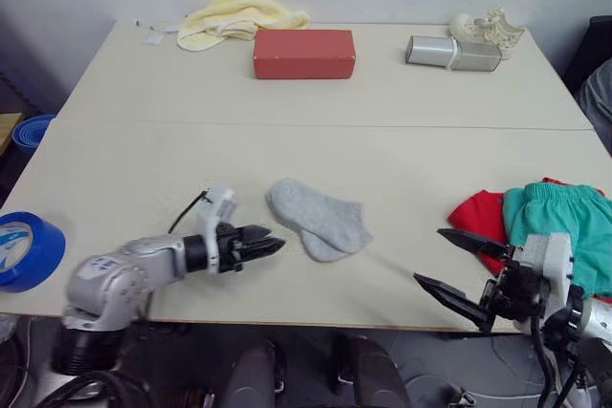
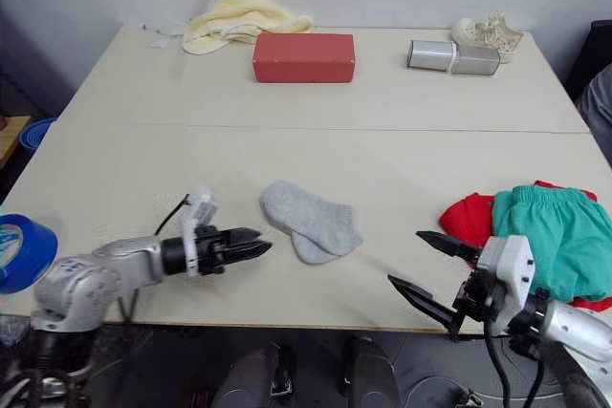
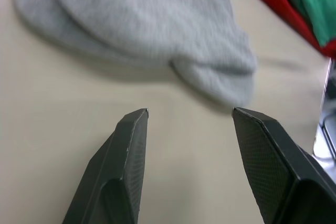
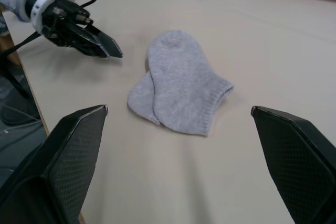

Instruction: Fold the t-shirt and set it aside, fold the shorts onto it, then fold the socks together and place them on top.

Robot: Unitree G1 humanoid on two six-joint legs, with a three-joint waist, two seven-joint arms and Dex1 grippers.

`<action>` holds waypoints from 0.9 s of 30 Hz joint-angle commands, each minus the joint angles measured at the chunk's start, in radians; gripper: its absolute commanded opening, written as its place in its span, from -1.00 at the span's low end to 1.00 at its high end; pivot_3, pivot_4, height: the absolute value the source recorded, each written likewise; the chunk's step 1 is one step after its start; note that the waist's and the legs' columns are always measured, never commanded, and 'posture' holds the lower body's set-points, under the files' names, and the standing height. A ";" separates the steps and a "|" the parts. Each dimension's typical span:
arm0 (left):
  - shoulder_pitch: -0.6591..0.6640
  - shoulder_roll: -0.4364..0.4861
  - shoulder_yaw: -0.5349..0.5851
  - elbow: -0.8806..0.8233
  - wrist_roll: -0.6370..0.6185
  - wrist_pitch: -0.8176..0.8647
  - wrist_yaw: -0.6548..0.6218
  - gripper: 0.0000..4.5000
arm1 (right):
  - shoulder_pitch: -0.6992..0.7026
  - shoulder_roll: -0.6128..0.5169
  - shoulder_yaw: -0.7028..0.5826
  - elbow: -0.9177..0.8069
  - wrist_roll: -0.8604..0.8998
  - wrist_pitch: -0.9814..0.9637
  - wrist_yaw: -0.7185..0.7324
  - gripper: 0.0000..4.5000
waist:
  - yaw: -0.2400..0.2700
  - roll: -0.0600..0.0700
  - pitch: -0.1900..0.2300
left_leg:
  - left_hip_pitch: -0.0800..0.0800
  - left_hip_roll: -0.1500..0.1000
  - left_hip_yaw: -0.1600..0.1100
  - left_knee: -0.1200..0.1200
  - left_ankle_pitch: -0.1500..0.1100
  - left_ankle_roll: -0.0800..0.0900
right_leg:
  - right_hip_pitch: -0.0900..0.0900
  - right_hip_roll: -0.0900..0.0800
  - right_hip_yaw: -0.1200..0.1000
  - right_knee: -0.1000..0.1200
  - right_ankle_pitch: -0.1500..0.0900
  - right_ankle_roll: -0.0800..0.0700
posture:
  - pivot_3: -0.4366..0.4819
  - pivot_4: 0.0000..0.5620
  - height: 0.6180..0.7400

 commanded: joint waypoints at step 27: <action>-0.740 -0.220 -0.256 1.136 0.618 -0.725 -0.497 0.99 | -0.301 0.058 0.664 0.097 -0.766 -0.159 -0.220 1.00 | -0.010 -0.007 0.002 | -0.028 -0.003 0.001 0.022 0.006 0.012 | -0.017 0.001 -0.004 0.004 0.007 0.011 | -0.05 -0.47 1.00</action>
